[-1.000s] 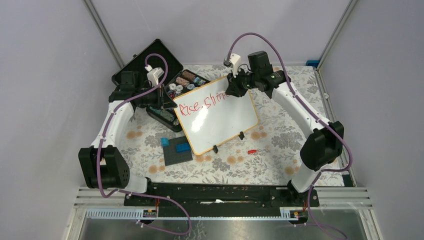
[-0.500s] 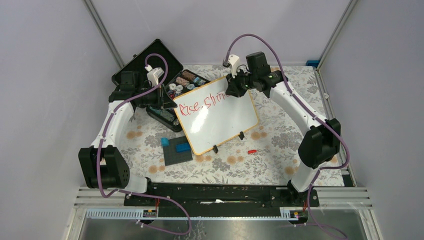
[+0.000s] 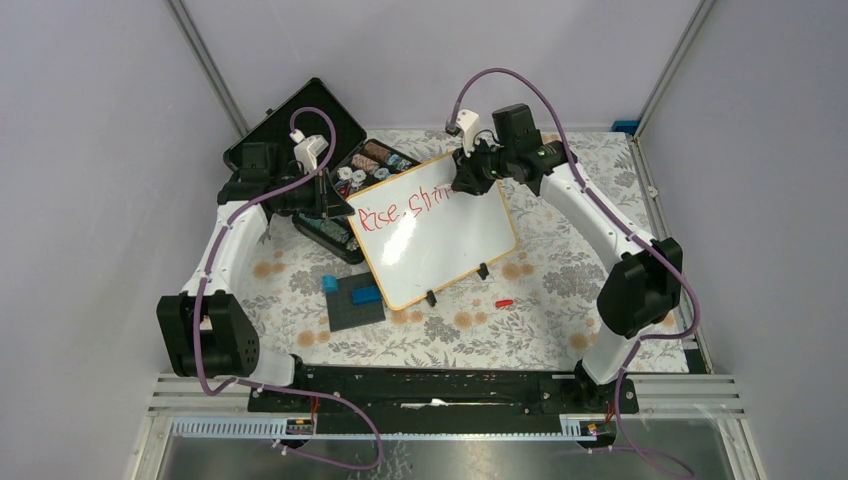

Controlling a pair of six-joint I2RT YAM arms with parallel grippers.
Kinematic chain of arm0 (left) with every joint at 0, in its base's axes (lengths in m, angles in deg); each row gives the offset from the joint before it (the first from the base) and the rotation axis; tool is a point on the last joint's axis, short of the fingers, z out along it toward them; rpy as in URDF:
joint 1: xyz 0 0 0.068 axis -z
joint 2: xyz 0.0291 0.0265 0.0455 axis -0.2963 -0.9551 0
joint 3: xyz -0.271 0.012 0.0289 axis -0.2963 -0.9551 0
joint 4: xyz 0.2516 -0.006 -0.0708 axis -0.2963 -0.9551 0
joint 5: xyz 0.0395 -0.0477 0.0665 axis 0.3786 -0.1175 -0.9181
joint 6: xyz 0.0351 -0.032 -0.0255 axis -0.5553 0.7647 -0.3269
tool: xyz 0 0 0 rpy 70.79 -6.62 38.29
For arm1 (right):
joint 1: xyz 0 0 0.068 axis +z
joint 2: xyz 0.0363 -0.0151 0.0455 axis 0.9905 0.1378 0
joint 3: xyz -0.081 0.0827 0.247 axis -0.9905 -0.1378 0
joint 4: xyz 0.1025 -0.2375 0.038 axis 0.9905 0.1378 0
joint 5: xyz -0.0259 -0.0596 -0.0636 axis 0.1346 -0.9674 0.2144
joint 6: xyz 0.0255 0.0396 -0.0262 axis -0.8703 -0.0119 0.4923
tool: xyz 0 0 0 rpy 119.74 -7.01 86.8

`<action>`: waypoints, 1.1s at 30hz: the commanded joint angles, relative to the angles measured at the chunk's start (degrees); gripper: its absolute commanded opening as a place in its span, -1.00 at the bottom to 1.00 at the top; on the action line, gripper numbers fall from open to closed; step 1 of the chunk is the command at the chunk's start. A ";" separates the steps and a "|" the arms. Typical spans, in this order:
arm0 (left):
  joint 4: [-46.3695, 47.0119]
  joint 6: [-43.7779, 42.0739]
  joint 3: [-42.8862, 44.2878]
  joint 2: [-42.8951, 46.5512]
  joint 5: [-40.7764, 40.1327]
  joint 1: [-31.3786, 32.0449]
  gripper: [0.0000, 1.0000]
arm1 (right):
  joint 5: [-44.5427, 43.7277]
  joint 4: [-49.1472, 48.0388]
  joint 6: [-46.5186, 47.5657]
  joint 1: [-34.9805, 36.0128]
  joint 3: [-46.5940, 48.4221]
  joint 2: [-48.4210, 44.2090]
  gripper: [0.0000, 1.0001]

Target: Write a sentence on the whiteboard

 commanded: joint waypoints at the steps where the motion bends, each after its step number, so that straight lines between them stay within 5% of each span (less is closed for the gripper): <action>1: 0.88 -2.42 1.22 0.48 -1.48 0.79 -0.95 | 5.15 2.88 0.67 0.59 2.75 -4.70 -1.00; 11: -2.62 -4.52 2.47 1.70 1.35 0.63 -0.23 | 8.53 8.16 2.89 1.95 -1.32 -8.58 -1.00; 33: -3.38 -6.77 -1.73 1.10 2.48 1.18 -0.27 | 8.97 -6.17 -4.93 8.51 -15.66 -10.91 -1.00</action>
